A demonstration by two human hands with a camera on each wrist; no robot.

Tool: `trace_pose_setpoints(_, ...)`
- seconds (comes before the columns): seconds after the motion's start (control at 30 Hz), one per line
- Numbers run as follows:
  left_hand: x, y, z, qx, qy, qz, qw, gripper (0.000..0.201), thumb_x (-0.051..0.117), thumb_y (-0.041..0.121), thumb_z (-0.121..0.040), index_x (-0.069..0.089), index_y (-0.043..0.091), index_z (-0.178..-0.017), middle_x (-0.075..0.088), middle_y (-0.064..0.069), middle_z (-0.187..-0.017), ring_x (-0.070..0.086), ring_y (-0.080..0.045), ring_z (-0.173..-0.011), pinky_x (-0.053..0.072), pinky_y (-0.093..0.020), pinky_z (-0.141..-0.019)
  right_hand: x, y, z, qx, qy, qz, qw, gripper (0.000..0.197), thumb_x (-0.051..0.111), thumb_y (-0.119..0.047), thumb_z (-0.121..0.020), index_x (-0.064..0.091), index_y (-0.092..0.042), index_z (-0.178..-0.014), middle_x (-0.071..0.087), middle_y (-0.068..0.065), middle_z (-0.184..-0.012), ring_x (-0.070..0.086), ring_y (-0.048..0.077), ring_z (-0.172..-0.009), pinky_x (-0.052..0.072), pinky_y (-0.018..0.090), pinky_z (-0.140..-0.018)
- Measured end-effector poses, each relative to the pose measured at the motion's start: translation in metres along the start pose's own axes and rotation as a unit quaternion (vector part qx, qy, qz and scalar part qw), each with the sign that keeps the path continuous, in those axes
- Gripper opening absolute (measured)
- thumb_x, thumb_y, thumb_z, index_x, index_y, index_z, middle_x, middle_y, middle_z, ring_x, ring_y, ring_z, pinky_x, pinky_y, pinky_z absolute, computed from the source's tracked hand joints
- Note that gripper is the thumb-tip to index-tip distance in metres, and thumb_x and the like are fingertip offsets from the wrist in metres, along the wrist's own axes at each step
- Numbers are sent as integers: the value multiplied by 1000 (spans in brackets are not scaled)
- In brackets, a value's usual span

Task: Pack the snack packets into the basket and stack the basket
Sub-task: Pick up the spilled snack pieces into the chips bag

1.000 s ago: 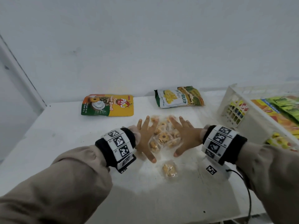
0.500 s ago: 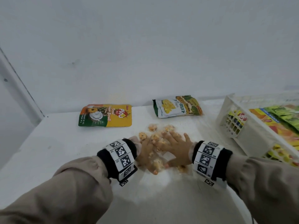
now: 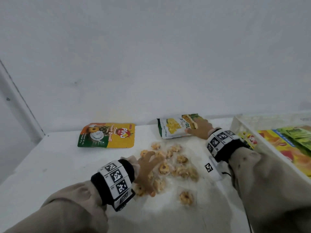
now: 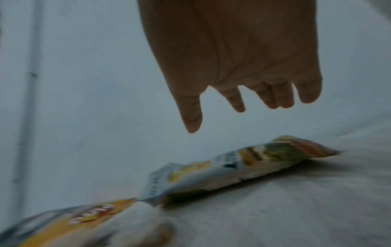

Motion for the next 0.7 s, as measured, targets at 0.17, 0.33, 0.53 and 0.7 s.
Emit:
trace_pose_setpoints(0.17, 0, 5, 9, 7, -13, 20, 1000, 116, 77, 40, -70, -13, 39, -143, -19, -1, -154, 0, -26, -144, 17, -50, -114, 8, 40, -35, 188, 15, -75, 979, 81, 51, -44, -90, 8, -4, -146, 16, 26, -150, 26, 40, -135, 27, 43, -109)
trace_pose_setpoints(0.33, 5, 0, 12, -25, -4, 32, 999, 109, 73, 42, -73, -10, 40, -143, -18, -3, -153, 6, -30, -143, 20, -52, -112, 11, 53, -57, 193, -3, -76, 978, 69, 58, -42, -87, 35, 3, -133, 43, 24, -137, 47, 35, -121, 38, 35, -94)
trace_pose_setpoints(0.53, 11, -13, 23, -69, 34, 76, 994, 102, 69, 44, -75, -3, 33, -146, -11, 0, -153, 14, -28, -141, 24, -47, -111, 15, 68, -66, 160, -10, -81, 984, 16, 78, -22, -73, 62, -21, -74, 64, 13, -108, 59, 28, -95, 45, 27, -76)
trace_pose_setpoints(0.7, 10, -30, 38, -95, 44, 103, 989, 98, 66, 48, -77, -5, 37, -145, -15, 1, -153, 19, -26, -140, 24, -50, -110, 14, 63, -62, 181, -10, -189, 965, 37, 73, -19, -78, 44, -7, -58, 56, 10, -65, 43, 18, -55, 42, 31, -56)
Point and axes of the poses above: each hand's wrist, its own z-axis away from the middle knuckle, its own x-axis out of the palm, y = z × x, the point moved 3 cm from there along -z, towards the middle knuckle
